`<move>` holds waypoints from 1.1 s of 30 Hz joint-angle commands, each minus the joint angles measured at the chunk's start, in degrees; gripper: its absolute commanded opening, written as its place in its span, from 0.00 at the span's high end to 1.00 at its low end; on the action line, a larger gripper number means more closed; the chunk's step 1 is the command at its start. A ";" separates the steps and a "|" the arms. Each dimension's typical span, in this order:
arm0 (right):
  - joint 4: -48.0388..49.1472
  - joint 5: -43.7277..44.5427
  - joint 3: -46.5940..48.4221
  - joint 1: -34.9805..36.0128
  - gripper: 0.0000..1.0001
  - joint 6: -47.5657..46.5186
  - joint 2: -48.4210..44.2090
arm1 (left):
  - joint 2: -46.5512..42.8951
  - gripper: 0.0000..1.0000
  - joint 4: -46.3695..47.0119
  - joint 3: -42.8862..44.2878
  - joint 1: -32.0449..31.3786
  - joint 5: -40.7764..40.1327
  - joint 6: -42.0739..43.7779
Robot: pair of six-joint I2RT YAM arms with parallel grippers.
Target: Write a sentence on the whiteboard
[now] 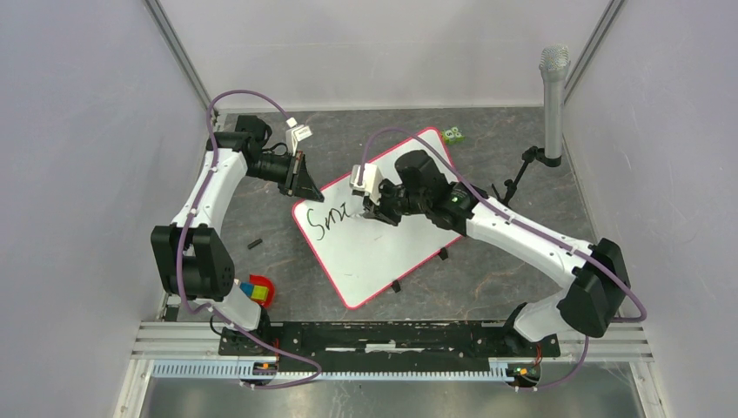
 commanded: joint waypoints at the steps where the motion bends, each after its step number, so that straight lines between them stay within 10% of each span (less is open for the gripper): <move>1: -2.19 1.67 0.72 -0.22 1.00 -2.05 -1.77 | -0.51 0.98 -1.18 1.00 -0.82 -0.87 1.93; 33: 0.68 3.04 7.08 -0.26 1.00 -1.11 1.52 | -1.18 0.98 -1.16 0.90 -1.17 -1.29 2.11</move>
